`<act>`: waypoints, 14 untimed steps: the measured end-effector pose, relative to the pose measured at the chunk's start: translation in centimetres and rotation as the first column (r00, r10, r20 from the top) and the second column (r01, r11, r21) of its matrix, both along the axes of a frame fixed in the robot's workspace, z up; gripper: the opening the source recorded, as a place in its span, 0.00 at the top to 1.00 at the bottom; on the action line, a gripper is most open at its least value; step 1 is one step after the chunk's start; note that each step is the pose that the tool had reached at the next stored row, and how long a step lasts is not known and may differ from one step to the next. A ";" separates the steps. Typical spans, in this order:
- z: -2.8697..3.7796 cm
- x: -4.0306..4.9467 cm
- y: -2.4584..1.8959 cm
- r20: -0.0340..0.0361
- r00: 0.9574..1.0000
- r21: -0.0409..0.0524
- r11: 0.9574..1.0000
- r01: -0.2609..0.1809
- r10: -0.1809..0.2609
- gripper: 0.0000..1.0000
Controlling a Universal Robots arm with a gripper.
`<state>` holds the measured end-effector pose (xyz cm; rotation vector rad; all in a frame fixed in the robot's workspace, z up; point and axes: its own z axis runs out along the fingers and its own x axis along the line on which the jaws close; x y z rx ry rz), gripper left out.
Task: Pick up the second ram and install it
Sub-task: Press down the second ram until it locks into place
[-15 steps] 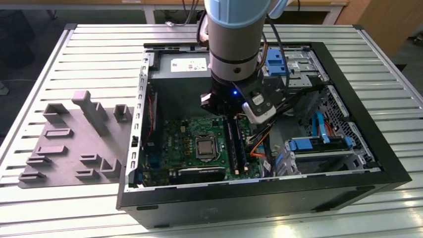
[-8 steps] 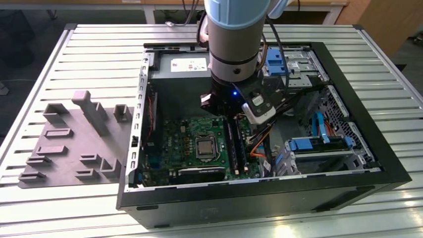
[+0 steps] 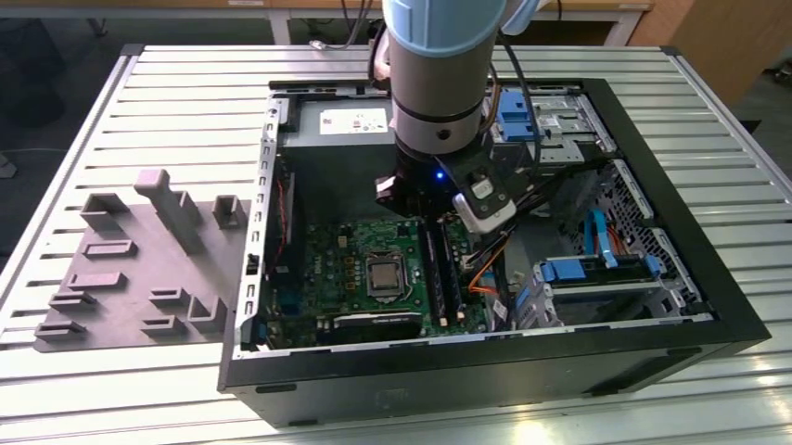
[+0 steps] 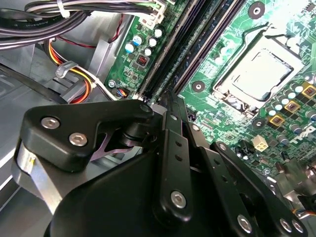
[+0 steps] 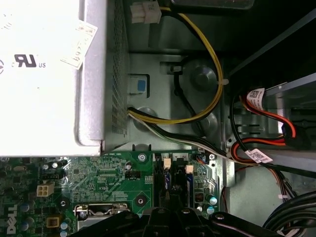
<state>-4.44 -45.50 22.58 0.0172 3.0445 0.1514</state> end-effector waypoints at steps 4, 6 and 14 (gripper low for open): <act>-0.07 0.00 0.18 0.000 1.000 0.000 1.000 0.000 0.000 0.89; -0.10 0.00 0.29 0.000 1.000 0.000 1.000 0.000 0.000 0.89; -0.21 -0.01 0.62 0.000 1.000 0.000 1.000 0.000 0.000 0.89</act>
